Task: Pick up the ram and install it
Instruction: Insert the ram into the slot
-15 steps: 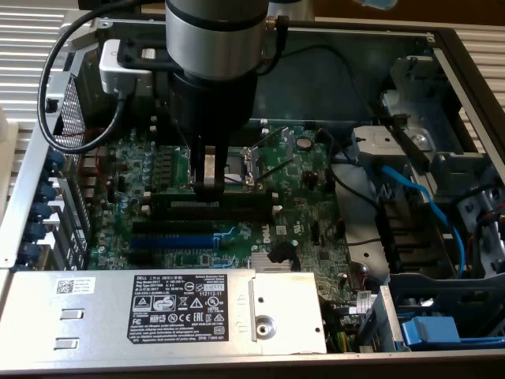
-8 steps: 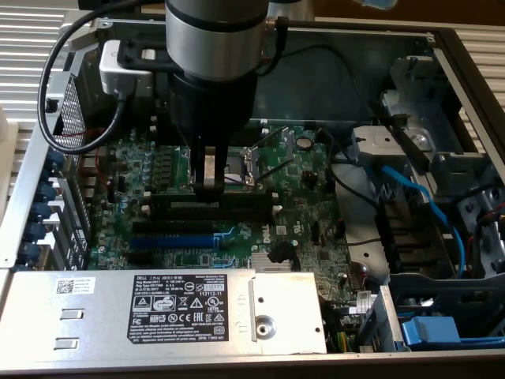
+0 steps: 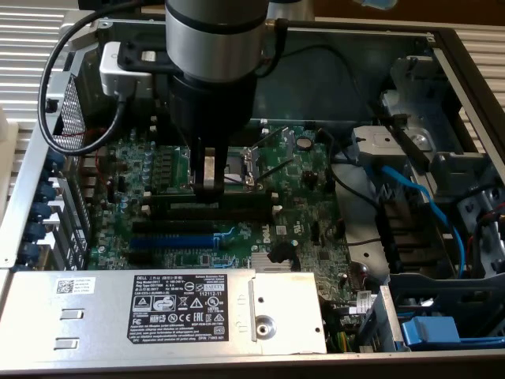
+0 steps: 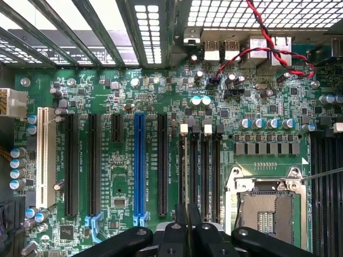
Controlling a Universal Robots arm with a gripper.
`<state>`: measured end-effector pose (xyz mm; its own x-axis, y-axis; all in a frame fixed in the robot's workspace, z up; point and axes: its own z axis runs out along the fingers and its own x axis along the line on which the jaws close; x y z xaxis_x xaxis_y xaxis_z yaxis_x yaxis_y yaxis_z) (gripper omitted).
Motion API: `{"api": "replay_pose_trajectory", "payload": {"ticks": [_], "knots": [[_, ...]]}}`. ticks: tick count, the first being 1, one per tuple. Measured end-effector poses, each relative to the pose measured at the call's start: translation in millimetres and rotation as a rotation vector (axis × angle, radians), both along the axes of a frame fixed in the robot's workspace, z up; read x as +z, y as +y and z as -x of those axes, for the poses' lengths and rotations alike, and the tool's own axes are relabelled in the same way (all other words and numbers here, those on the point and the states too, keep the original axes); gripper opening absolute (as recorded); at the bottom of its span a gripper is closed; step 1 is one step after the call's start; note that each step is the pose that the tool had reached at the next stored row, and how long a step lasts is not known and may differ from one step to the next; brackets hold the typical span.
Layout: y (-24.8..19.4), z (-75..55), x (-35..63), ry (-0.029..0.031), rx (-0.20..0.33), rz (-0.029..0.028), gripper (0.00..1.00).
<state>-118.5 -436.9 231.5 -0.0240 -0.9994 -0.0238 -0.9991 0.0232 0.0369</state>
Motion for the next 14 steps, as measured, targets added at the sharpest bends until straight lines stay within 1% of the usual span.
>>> {"api": "replay_pose_trajectory", "payload": {"ticks": [12,14], "knots": [[0.3,1.1,-0.2,0.0002,0.000,0.0002,0.13],[0.3,1.0,-0.4,0.0010,0.000,0.0001,0.13]]}}
